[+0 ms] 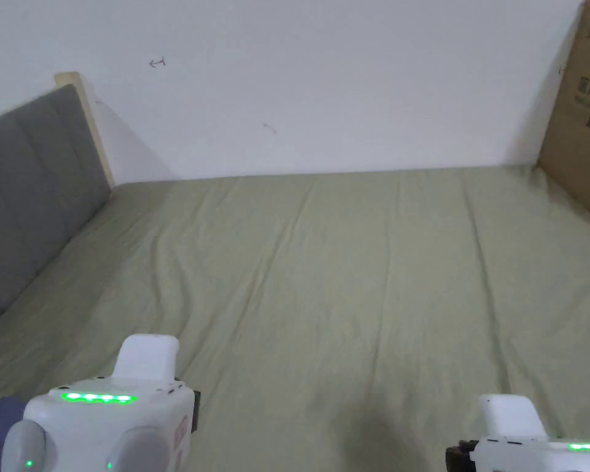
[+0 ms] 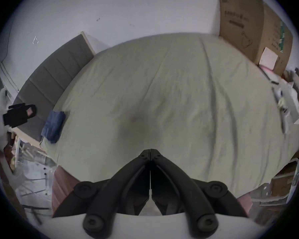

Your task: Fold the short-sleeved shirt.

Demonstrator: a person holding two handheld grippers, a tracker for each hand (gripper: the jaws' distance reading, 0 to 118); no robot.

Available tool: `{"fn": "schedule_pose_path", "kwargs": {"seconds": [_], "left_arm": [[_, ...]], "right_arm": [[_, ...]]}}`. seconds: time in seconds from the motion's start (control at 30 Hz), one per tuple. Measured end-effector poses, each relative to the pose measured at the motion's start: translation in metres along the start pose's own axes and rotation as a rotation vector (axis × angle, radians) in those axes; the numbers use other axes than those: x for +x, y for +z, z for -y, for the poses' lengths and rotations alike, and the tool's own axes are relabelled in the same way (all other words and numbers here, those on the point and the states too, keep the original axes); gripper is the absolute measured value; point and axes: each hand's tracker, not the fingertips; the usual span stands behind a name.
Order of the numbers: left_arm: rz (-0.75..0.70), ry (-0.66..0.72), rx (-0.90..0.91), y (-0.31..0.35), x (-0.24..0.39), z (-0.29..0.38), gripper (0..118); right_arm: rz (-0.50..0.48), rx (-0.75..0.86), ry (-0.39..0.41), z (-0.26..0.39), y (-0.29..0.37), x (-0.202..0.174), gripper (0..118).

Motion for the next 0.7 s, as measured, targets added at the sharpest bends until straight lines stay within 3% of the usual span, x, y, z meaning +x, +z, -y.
{"fn": "schedule_pose_path", "kwargs": {"seconds": [0.07, 0.17, 0.37, 0.43, 0.5, 0.57, 0.7], "left_arm": [[-0.140, -0.018, 0.106, 0.022, 0.013, -0.006, 0], [-0.067, 0.055, 0.189, 0.048, 0.023, -0.024, 0], [-0.035, 0.160, 0.394, 0.087, 0.033, -0.050, 0], [0.011, 0.164, 0.450, 0.097, 0.035, -0.054, 0], [-0.041, 0.139, 0.509, 0.105, 0.040, -0.056, 0], [-0.088, 0.103, 0.522, 0.111, 0.047, -0.059, 0], [-0.049, 0.119, 0.526, 0.117, 0.049, -0.059, 0]], "right_arm": [[0.085, 0.140, 0.015, -0.009, 0.022, -0.011, 0], [0.119, 0.391, 0.022, -0.032, 0.060, -0.022, 0], [0.262, 0.660, 0.128, -0.075, 0.110, -0.051, 0], [0.274, 0.710, 0.132, -0.081, 0.121, -0.059, 0], [0.285, 0.751, 0.141, -0.083, 0.130, -0.067, 0], [0.288, 0.760, 0.153, -0.084, 0.134, -0.071, 0], [0.283, 0.762, 0.173, -0.078, 0.138, -0.079, 0]]}}
